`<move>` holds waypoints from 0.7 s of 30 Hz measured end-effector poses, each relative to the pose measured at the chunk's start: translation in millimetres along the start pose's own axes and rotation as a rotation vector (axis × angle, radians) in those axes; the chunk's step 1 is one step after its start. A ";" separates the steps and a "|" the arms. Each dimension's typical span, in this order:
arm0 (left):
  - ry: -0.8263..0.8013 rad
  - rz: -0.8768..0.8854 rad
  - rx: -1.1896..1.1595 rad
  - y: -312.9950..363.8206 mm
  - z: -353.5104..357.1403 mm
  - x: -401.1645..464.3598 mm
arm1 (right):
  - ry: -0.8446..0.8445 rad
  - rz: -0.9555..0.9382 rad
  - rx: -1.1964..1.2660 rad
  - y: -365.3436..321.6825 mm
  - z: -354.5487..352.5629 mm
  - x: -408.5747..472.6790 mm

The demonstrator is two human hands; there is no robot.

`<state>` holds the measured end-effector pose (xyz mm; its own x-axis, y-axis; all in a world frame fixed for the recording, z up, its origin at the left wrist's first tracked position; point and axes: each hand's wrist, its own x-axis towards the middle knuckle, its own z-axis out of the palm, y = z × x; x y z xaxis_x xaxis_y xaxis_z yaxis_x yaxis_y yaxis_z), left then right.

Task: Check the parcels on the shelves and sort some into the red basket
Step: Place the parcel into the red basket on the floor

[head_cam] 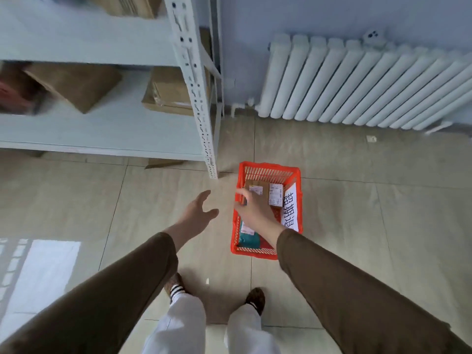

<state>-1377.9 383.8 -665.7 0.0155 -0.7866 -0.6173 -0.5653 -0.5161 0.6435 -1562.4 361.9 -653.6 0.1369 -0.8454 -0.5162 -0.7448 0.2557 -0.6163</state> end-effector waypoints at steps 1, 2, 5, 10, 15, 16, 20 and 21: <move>0.034 0.025 -0.027 10.7 -21.7 -13.7 | 0.010 -0.043 -0.015 -27.7 -10.3 -5.8; 0.062 0.043 -0.063 19.1 -43.6 -27.5 | 0.024 -0.079 -0.031 -55.9 -19.5 -13.5; 0.136 0.137 -0.157 32.4 -114.9 -70.8 | 0.058 -0.177 -0.026 -137.0 -36.9 -35.8; 0.283 0.237 -0.307 21.3 -249.6 -153.8 | 0.058 -0.393 0.092 -274.7 -33.1 -77.8; 0.399 0.342 -0.346 -18.2 -385.8 -238.7 | 0.022 -0.597 0.266 -409.4 0.6 -123.4; 0.425 0.350 -0.357 -28.6 -409.9 -252.4 | 0.008 -0.630 0.311 -433.0 10.0 -131.7; 0.528 0.382 -0.389 -67.0 -491.8 -293.4 | -0.033 -0.711 0.407 -512.8 40.4 -156.2; 0.554 0.389 -0.399 -75.0 -508.7 -299.8 | -0.038 -0.715 0.414 -529.0 45.9 -159.8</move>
<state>-920.7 485.8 -298.7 0.3455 -0.9360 -0.0666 -0.2768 -0.1695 0.9459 -1160.3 383.3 -272.3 0.5137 -0.8552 0.0685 -0.1694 -0.1794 -0.9691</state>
